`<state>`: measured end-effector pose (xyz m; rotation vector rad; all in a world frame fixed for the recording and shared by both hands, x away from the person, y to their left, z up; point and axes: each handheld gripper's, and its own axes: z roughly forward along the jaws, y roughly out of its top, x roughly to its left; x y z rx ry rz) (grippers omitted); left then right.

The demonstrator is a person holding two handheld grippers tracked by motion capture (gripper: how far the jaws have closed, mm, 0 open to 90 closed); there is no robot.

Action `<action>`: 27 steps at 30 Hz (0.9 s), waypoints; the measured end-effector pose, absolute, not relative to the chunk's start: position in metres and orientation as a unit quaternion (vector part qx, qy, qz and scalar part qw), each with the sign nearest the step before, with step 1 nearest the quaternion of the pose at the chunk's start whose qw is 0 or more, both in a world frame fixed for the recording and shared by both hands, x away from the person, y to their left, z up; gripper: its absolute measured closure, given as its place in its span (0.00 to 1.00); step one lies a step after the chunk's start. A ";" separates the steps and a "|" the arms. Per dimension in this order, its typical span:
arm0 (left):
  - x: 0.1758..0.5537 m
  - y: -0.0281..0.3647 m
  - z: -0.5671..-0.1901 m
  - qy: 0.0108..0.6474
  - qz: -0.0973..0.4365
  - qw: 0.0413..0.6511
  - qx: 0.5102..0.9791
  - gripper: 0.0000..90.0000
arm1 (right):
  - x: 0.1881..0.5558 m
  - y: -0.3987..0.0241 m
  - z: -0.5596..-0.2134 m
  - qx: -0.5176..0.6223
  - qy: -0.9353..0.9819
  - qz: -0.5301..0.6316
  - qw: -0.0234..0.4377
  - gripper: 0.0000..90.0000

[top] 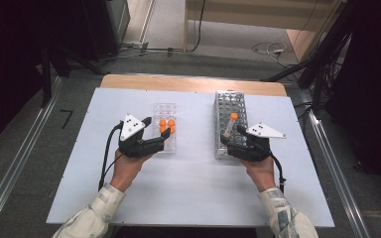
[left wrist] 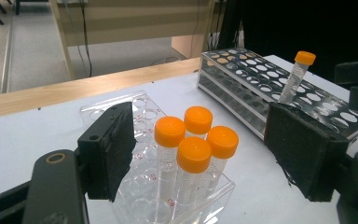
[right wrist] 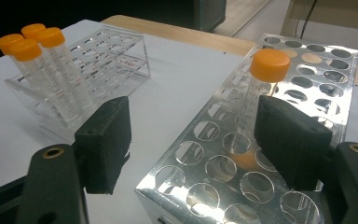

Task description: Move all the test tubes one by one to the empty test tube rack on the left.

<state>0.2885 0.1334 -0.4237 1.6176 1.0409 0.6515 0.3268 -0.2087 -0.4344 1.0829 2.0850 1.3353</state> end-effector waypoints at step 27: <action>0.290 0.135 -0.427 0.439 0.273 0.519 0.680 0.27 | 0.370 -0.220 -0.442 0.424 0.752 0.450 0.229 0.40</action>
